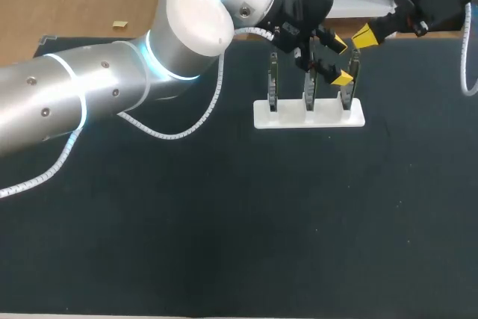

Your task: Pick up the optical module with the left hand, and insert it into the network port with the right hand.

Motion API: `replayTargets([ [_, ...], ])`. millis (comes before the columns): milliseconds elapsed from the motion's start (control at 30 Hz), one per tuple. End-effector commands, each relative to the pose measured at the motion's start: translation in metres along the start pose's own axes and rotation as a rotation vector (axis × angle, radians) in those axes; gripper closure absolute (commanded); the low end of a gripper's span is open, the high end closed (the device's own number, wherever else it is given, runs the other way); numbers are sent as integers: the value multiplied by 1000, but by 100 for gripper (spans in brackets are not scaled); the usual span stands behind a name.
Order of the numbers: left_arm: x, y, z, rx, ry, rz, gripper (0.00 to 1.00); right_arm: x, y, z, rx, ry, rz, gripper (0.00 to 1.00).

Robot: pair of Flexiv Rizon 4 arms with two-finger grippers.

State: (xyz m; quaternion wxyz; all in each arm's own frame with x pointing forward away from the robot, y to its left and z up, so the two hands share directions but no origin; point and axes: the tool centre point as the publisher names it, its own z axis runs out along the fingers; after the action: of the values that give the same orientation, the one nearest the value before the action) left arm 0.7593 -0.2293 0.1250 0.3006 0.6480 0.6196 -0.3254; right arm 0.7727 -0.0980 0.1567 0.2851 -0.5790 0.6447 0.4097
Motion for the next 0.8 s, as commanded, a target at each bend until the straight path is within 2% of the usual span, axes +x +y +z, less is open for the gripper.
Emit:
replayTargets([
  [33,-1,1,0,2,5,-1,0,2,-1,1,-4,4,3,100],
  [800,-1,1,0,2,5,-1,0,10,-3,7,-20,8,25,100],
])
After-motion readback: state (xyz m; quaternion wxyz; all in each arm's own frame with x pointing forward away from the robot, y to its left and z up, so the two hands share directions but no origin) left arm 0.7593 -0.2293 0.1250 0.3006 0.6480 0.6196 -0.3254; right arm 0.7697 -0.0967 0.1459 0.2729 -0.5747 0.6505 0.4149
